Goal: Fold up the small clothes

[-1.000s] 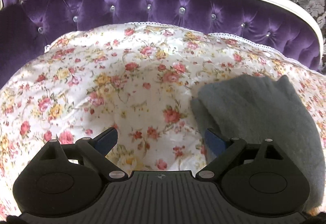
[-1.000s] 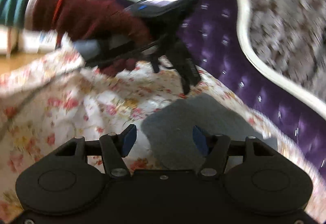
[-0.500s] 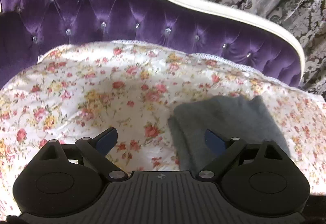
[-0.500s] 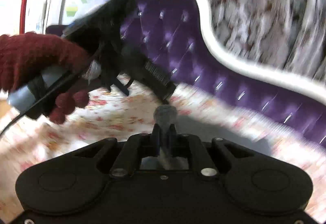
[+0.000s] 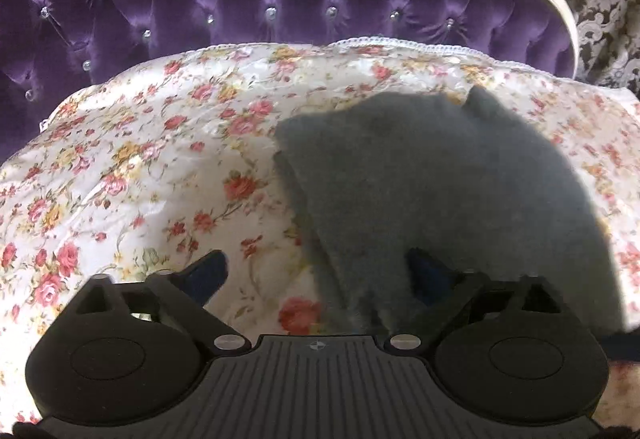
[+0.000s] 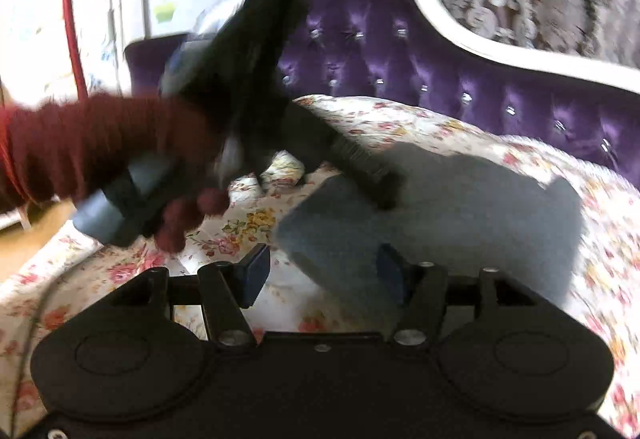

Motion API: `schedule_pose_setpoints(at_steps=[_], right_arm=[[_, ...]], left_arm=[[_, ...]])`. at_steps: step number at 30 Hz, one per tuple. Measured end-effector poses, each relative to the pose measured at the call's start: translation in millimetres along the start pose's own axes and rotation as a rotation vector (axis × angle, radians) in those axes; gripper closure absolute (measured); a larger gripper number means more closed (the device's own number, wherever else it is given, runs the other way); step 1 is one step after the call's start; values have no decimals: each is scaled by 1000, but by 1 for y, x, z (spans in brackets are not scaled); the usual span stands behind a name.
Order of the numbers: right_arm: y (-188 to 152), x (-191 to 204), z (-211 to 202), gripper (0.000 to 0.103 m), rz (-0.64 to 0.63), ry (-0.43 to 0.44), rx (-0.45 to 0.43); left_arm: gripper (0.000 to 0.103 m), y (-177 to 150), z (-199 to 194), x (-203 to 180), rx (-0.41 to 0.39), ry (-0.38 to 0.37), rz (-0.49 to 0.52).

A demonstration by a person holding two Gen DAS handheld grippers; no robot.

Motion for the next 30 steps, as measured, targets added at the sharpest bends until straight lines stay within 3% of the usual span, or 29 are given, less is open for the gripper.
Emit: schedule_pose_setpoints(at_steps=[3,6,11,13,17,22,30], right_arm=[[-1,-27,-17,36,71,-20,-3],[3,-60,-28,28,169,-36,-8],[4,-113,-35,19,338,-48,-21],[3,-129,-31,18,415,-39,-26],[-2,-154,-19,14,523,-15,-17],[-8,-167,5,9,615,52,15],[-16,-177,41,9,708,153,63]], left_arm=[[0,-2,0,11,17,-51,-110],[1,1,-14,11,-8,-85,-155],[0,-5,-35,5,-20,-228,-277],[0,-11,-33,-1,7,-270,-282],[0,-21,-30,-11,42,-279,-251],[0,-30,-19,-20,92,-336,-270],[0,-16,-4,-28,54,-347,-284]])
Point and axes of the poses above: each gripper's, at about its wrist camera, not at the fingertips, and z roughly the way its jaws point, x to its left, y to its top, the point moved 8 cm from there along z, roughly the way its jaws point, and after that the axes turned 4 degrees about -y, right-handed, at the moved point
